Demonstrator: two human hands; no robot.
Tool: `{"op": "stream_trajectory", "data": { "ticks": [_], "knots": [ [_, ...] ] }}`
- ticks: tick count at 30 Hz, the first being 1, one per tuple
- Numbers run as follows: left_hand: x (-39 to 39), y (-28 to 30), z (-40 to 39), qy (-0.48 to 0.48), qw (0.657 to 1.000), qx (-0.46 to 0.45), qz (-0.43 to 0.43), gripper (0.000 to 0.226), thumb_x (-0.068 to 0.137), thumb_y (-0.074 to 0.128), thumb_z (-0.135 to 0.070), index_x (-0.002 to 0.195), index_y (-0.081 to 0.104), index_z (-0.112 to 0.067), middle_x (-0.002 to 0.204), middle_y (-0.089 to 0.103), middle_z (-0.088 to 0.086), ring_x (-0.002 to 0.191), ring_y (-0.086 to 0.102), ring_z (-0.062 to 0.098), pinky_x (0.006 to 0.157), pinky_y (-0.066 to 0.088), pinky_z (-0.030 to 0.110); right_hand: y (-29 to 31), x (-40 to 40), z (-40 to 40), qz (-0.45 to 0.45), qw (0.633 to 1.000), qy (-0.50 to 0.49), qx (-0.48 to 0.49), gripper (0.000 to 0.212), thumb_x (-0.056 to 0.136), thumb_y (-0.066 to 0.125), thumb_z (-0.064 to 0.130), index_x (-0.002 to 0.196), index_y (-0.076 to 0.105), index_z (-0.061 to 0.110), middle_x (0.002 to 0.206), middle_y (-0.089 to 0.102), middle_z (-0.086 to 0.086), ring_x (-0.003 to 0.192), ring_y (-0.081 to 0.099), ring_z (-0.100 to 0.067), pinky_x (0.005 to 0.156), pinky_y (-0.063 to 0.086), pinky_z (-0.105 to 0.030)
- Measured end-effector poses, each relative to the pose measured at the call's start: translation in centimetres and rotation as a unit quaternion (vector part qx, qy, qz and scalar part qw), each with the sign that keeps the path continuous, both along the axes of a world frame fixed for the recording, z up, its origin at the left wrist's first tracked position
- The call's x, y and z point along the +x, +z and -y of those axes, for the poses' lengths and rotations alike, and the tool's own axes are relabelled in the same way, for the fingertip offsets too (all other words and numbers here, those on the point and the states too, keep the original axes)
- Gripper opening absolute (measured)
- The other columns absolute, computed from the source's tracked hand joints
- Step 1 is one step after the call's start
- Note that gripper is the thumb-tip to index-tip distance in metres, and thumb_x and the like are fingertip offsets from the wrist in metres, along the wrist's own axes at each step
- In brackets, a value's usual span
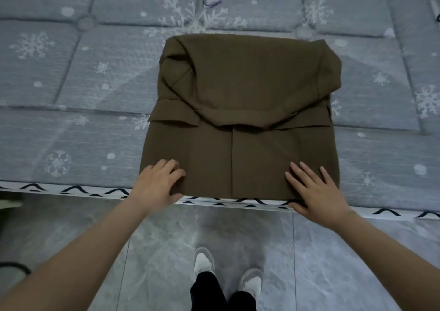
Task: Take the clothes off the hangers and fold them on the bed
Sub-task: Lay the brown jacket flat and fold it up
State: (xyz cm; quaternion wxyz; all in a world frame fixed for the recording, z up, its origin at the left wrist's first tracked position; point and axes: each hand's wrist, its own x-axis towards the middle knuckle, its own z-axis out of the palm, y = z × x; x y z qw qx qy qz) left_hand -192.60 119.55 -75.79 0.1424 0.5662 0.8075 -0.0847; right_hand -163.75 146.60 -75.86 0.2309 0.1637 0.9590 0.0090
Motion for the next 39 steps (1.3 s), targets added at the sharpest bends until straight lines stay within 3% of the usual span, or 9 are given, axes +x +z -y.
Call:
{"op": "stream_trajectory", "data": {
  "ticks": [4, 9, 14, 18, 21, 24, 28, 34, 39],
  "knots": [
    [-0.2, -0.1, 0.6, -0.034, 0.999, -0.010, 0.003, 0.063, 0.045, 0.089, -0.044, 0.099, 0.068, -0.019, 0.097, 0.061, 0.002, 0.079, 0.060, 0.024, 0.053, 0.047, 0.031, -0.6, 0.4, -0.4, -0.037, 0.999, 0.020, 0.001, 0.076, 0.063, 0.080, 0.039, 0.130, 0.053, 0.014, 0.138, 0.052, -0.011, 0.125, 0.050, -0.030, 0.090, 0.045, -0.057],
    [-2.0, -0.3, 0.1, -0.061, 0.996, 0.008, 0.063, 0.051, 0.049, 0.093, -0.018, 0.094, 0.069, -0.015, 0.090, 0.062, 0.004, 0.068, 0.061, 0.024, 0.043, 0.049, 0.029, -1.8, 0.0, -0.4, -0.026, 0.998, 0.047, 0.036, 0.083, 0.043, 0.093, 0.016, 0.119, 0.063, 0.002, 0.128, 0.058, -0.021, 0.111, 0.059, -0.040, 0.080, 0.050, -0.057],
    [-0.8, 0.0, -0.8, -0.048, 0.998, -0.029, -0.006, 0.055, 0.033, 0.092, -0.014, 0.081, 0.066, -0.011, 0.077, 0.055, 0.006, 0.063, 0.058, 0.024, 0.035, 0.037, 0.025, -1.2, -0.7, 0.1, -0.053, 0.998, 0.036, 0.024, 0.074, 0.039, 0.088, -0.003, 0.110, 0.068, 0.001, 0.120, 0.063, -0.021, 0.104, 0.064, -0.040, 0.075, 0.053, -0.053],
    [0.0, -0.4, -1.5, 0.001, 0.999, -0.025, -0.040, 0.041, 0.043, 0.085, 0.003, 0.075, 0.062, -0.008, 0.073, 0.052, 0.008, 0.060, 0.056, 0.025, 0.033, 0.035, 0.023, -0.4, -1.3, -0.3, -0.066, 0.997, -0.020, -0.033, 0.054, 0.072, 0.070, -0.006, 0.124, 0.060, 0.006, 0.137, 0.052, -0.015, 0.125, 0.051, -0.035, 0.096, 0.045, -0.046],
    [0.1, -0.2, -2.0, 0.076, 0.997, 0.002, -0.003, 0.025, 0.077, 0.061, 0.008, 0.099, 0.058, -0.004, 0.093, 0.055, 0.014, 0.085, 0.056, 0.031, 0.055, 0.046, 0.037, 0.9, -2.1, -0.7, -0.108, 0.982, -0.118, -0.104, 0.046, 0.089, 0.049, 0.000, 0.134, 0.049, 0.014, 0.140, 0.050, -0.006, 0.129, 0.046, -0.026, 0.098, 0.041, -0.034],
    [-0.5, 0.1, -2.4, 0.135, 0.990, 0.024, 0.036, 0.022, 0.087, 0.046, 0.004, 0.107, 0.053, -0.003, 0.101, 0.054, 0.016, 0.095, 0.053, 0.033, 0.070, 0.043, 0.041, 2.4, -3.3, -1.3, -0.089, 0.970, -0.190, -0.127, 0.036, 0.097, 0.038, 0.018, 0.133, 0.044, 0.021, 0.125, 0.058, -0.007, 0.108, 0.056, -0.031, 0.079, 0.045, -0.037],
    [-0.1, 0.4, -2.8, 0.108, 0.992, 0.002, 0.063, 0.026, 0.084, 0.055, -0.011, 0.109, 0.054, -0.005, 0.103, 0.052, 0.014, 0.097, 0.050, 0.032, 0.073, 0.043, 0.042, 3.1, -4.1, -1.4, -0.096, 0.971, -0.183, -0.118, 0.027, 0.100, 0.033, 0.032, 0.119, 0.047, 0.020, 0.104, 0.065, -0.009, 0.089, 0.061, -0.034, 0.071, 0.049, -0.040],
    [2.5, -0.4, -2.0, 0.023, 1.000, 0.013, -0.012, 0.076, 0.058, 0.058, -0.072, 0.109, 0.060, -0.015, 0.095, 0.056, 0.006, 0.082, 0.056, 0.026, 0.064, 0.047, 0.034, 3.2, -4.9, -1.4, -0.076, 0.973, -0.189, -0.109, 0.033, 0.100, 0.027, 0.041, 0.106, 0.049, 0.017, 0.097, 0.066, -0.012, 0.085, 0.061, -0.037, 0.064, 0.042, -0.036],
    [3.2, -0.8, -1.6, -0.003, 0.998, 0.030, -0.052, 0.070, 0.051, 0.085, -0.033, 0.109, 0.057, -0.006, 0.094, 0.058, 0.012, 0.075, 0.057, 0.029, 0.059, 0.050, 0.035, 3.7, -5.5, -1.7, -0.059, 0.971, -0.198, -0.118, 0.033, 0.100, 0.027, 0.040, 0.100, 0.048, 0.016, 0.093, 0.066, -0.013, 0.082, 0.061, -0.036, 0.064, 0.044, -0.037]
  ]
}}
